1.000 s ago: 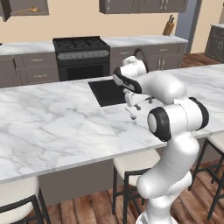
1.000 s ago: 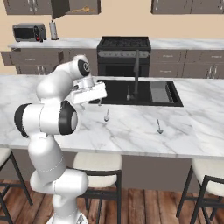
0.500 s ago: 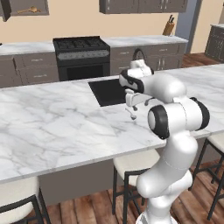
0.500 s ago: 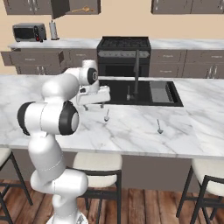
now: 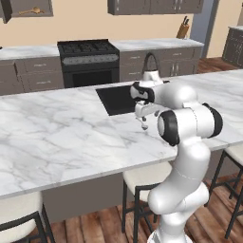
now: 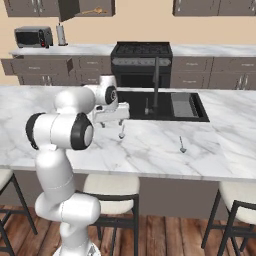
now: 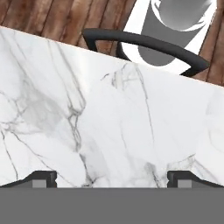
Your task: Organize the utensils by type. Pick up the wooden spoons from the counter and place them in the open cabinet. Then pick up the metallic utensils from the counter and place them in the open drawer.
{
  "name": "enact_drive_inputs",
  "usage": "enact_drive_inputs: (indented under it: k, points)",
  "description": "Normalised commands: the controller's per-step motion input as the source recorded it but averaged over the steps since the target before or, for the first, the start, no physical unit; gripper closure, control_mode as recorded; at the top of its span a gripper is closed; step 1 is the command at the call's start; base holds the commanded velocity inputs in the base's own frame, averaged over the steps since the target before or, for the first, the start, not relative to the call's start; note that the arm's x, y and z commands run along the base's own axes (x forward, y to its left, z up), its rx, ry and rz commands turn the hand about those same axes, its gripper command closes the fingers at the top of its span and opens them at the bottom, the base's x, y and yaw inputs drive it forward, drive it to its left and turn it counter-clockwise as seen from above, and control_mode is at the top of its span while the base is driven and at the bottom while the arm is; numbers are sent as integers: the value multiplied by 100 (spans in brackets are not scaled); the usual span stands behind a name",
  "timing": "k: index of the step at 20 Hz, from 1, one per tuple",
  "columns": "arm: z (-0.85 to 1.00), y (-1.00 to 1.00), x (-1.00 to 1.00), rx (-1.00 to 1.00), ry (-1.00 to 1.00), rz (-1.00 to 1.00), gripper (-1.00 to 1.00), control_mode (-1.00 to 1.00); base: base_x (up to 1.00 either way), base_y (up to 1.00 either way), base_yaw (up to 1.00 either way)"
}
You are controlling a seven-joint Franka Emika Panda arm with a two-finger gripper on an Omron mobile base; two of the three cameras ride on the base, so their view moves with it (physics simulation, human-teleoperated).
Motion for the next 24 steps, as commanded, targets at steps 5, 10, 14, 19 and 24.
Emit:
enact_drive_inputs:
  k: [5, 10, 14, 19, 24]
  points:
    - [-34, 0, 43, 0, -1, -14, -100, -100, 0, 0, 0]
    - [-30, 0, 43, 0, -2, -14, -100, -100, 0, 0, 0]
    - [-38, 0, 29, 0, -7, -13, -100, -100, 0, 0, 0]
    - [-29, 0, 42, 0, -3, -7, -100, -100, 0, 0, 0]
    - [-39, 0, 32, 0, 0, 0, -100, -100, 0, 0, 0]
